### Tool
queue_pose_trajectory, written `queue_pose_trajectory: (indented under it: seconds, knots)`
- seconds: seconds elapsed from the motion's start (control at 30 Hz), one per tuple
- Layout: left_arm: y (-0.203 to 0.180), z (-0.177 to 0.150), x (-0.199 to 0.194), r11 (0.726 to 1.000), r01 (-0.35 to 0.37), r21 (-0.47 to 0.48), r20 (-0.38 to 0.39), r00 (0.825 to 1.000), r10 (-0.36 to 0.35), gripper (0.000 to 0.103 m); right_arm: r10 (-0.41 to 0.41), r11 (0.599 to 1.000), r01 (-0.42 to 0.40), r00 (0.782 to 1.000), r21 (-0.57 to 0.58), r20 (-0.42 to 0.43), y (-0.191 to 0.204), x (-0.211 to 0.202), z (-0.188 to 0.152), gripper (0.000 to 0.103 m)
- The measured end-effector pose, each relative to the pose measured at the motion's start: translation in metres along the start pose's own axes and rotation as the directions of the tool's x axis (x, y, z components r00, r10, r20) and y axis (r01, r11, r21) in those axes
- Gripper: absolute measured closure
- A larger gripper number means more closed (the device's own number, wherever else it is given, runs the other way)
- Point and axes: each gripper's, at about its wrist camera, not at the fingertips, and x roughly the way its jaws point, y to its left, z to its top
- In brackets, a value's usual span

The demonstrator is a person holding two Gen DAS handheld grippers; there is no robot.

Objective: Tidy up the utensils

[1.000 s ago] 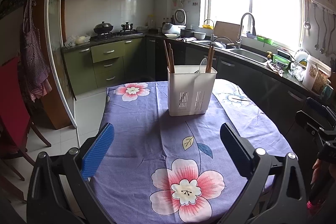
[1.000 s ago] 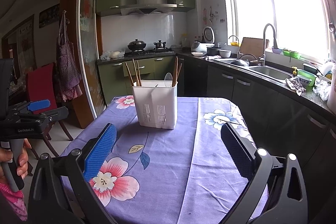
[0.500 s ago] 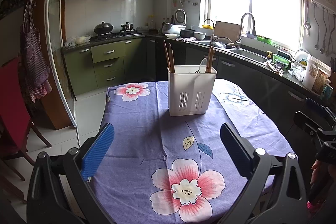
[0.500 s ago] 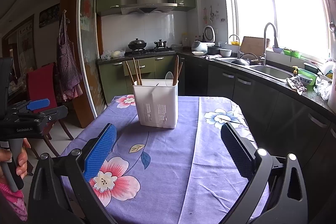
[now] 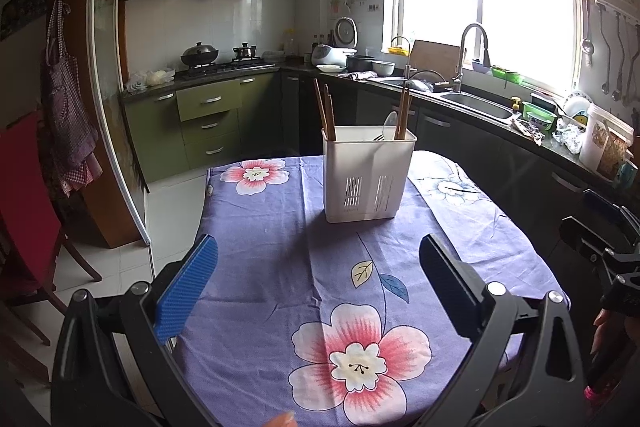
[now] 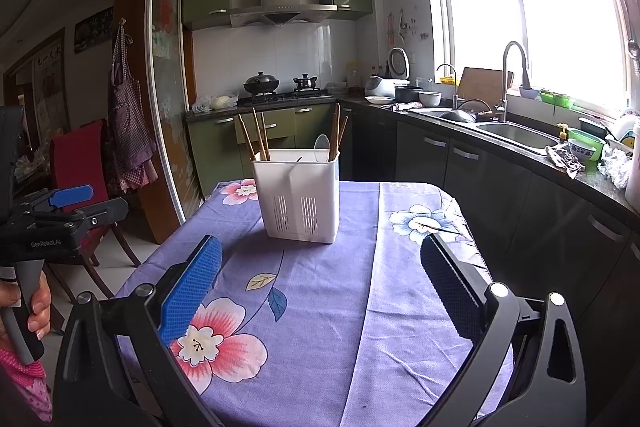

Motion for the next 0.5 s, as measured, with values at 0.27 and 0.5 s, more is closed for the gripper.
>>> queue_pose_trajectory:
  seconds: [0.27,0.5]
  knots:
    - [0.0026,0.0017,-0.0026,1.0,-0.006,-0.008,0.003,1.0,0.006,0.007,0.0,1.0,0.0,1.0,0.001,0.0,0.0016,0.0012,-0.0011,0.005]
    - [0.0029,0.0022,-0.0034,1.0,-0.024,-0.005,0.007,1.0,0.024,0.007,-0.002,1.0,0.002,1.0,0.003,-0.001,0.002,0.0014,-0.0028,0.005]
